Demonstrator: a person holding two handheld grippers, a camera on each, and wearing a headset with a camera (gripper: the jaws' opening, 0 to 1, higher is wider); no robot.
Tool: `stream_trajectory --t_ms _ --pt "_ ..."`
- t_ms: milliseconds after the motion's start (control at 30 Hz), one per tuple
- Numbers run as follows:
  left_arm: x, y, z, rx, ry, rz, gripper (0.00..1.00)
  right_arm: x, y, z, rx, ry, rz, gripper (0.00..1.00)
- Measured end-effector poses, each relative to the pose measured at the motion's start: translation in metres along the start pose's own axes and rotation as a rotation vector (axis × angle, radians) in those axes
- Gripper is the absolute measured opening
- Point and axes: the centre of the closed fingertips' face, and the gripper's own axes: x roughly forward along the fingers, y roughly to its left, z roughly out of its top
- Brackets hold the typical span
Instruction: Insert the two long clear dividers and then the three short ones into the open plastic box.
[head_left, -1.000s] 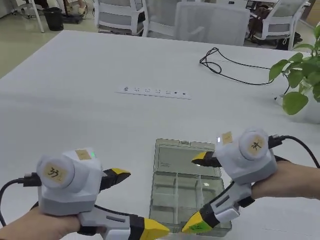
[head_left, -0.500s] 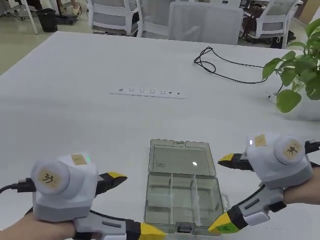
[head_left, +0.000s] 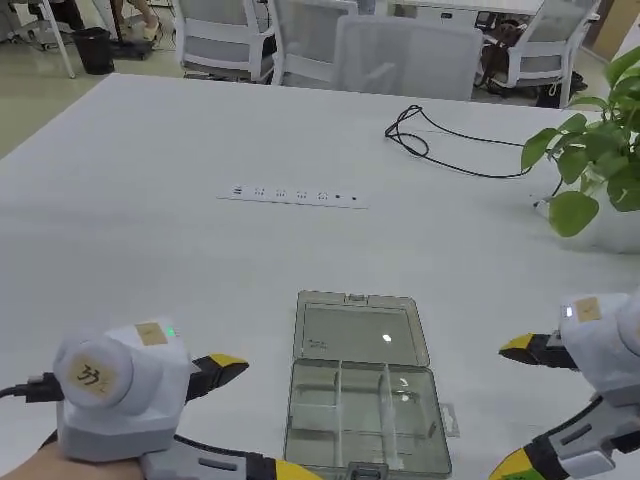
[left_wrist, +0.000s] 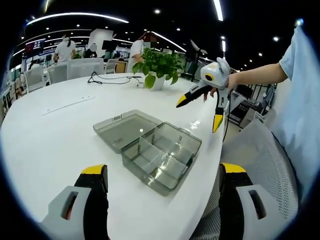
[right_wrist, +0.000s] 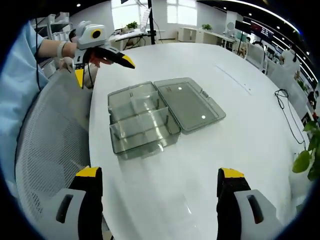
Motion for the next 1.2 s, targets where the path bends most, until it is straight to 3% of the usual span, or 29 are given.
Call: stream_trajectory --t_ms 267,467,667,767,833,1033,1133,1200 --pt "-0.002 0.003 -0.001 0.0 0.0 0.009 0.93 -0.006 -0.006 -0.027 -0.041 0.089 0.013 0.93" --pt "-0.003 0.003 -0.004 -0.004 0.003 0.012 0.93 -0.005 -0.005 -0.042 -0.123 0.171 0.052 0.9" --pt "-0.004 0.003 -0.004 -0.003 0.002 0.016 0.93 -0.002 -0.008 -0.052 -0.191 0.233 0.058 0.82" --pt "-0.003 0.002 -0.004 0.005 0.006 0.016 0.93 0.001 -0.012 -0.056 -0.192 0.254 0.057 0.75" --pt "-0.004 0.004 -0.007 0.049 0.028 0.03 0.93 0.003 -0.014 -0.062 -0.205 0.279 0.063 0.71" --pt "-0.004 0.004 -0.007 0.052 0.026 0.029 0.92 0.007 -0.022 -0.072 -0.24 0.354 0.053 0.58" --pt "-0.004 0.006 -0.007 0.049 0.024 0.032 0.91 0.011 -0.018 -0.074 -0.238 0.355 0.078 0.54" --pt "-0.005 0.006 -0.007 0.052 0.027 0.032 0.89 0.011 -0.019 -0.078 -0.289 0.38 0.082 0.51"
